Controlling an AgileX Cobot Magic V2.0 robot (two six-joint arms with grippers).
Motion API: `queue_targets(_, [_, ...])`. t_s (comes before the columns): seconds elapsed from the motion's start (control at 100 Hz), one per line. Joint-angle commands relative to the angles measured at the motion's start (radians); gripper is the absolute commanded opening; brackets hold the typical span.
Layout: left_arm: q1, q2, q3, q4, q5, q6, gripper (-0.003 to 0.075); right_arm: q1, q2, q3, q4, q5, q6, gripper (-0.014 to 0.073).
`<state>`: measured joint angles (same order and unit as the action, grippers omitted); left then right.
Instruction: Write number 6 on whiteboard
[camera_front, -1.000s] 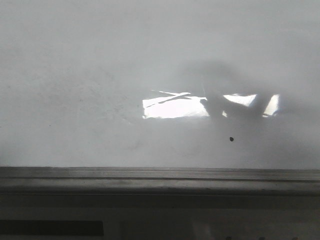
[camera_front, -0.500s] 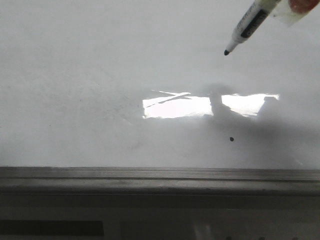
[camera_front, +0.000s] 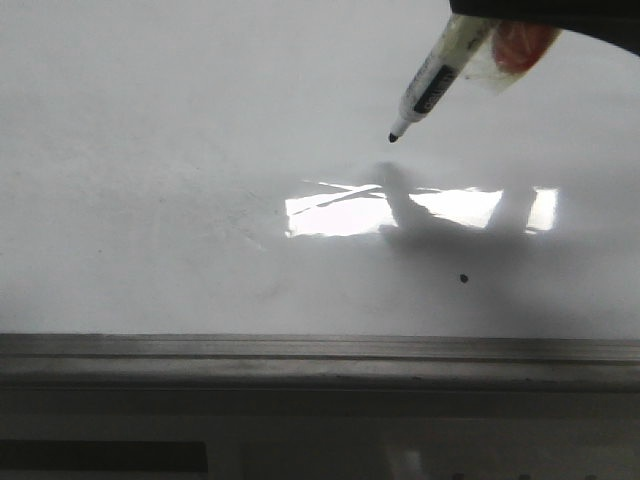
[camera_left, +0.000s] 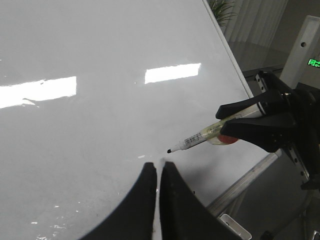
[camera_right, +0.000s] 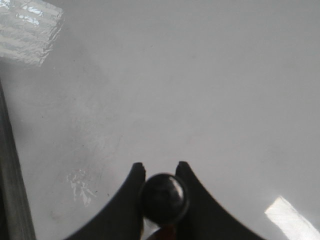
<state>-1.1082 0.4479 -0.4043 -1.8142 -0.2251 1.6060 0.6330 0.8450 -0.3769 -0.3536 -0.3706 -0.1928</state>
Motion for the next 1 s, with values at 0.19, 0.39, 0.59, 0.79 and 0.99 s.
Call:
queue_targets(0.19, [-0.007, 0.010, -0.028, 0.013, 0.066, 0.000, -0.0020, -0.012, -0.001, -0.052, 0.032, -0.069, -0.060, -0.0044])
queue_targets(0.39, [-0.007, 0.010, -0.028, 0.013, 0.066, 0.000, -0.0020, -0.072, -0.001, -0.052, 0.088, -0.077, -0.061, -0.0044])
queue_targets(0.59, [-0.007, 0.010, -0.028, 0.013, 0.066, 0.000, -0.0020, -0.077, 0.008, -0.052, 0.101, -0.067, -0.061, -0.0044])
queue_targets(0.79, [-0.007, 0.010, -0.028, 0.013, 0.066, 0.000, -0.0020, -0.077, 0.036, -0.052, 0.111, -0.052, -0.061, -0.0044])
queue_targets(0.99, [-0.007, 0.010, -0.028, 0.013, 0.066, 0.000, -0.0020, -0.075, 0.036, -0.052, 0.111, -0.031, -0.029, -0.0044])
